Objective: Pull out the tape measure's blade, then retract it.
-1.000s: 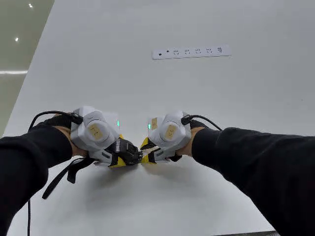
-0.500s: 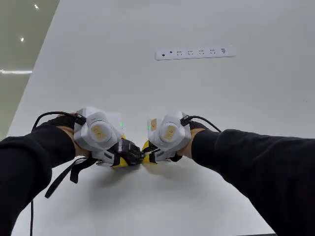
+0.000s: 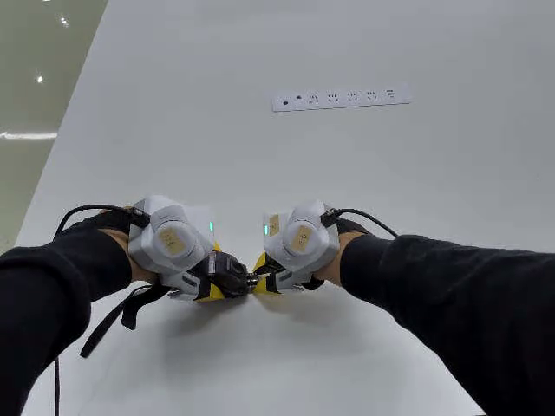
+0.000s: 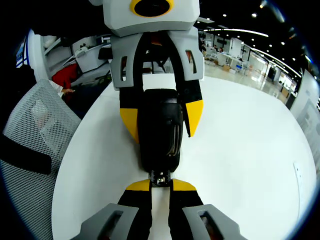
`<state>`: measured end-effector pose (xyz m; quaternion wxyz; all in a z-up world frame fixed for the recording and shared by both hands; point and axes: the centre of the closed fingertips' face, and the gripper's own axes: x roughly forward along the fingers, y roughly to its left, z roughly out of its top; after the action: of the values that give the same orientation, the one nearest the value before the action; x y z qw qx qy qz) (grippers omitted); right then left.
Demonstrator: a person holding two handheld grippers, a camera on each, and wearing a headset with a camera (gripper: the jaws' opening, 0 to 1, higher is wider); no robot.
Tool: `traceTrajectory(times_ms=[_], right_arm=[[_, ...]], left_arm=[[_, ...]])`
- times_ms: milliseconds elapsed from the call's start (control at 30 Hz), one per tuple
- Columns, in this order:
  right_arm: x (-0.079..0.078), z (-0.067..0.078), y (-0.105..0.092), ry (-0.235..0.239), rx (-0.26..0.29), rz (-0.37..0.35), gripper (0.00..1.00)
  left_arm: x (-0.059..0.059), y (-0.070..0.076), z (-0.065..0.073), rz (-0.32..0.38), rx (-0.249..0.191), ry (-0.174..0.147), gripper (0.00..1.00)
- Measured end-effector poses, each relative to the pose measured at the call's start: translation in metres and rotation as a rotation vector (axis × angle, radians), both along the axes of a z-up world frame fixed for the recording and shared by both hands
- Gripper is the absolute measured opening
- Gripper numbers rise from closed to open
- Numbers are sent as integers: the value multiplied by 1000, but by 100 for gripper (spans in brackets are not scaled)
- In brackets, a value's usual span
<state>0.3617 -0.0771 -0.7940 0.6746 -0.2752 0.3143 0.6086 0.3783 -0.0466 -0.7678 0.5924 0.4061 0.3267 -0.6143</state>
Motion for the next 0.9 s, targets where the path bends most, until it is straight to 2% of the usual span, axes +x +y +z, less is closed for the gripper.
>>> traceTrajectory(times_ms=[400, 900], right_arm=[[-2, -1, -7, 14, -12, -14, 7], [-2, -1, -17, 8, -25, -26, 8]], left_arm=[[-1, 0, 0, 3, -6, -2, 32], [0, -1, 0, 11, -17, 2, 32]])
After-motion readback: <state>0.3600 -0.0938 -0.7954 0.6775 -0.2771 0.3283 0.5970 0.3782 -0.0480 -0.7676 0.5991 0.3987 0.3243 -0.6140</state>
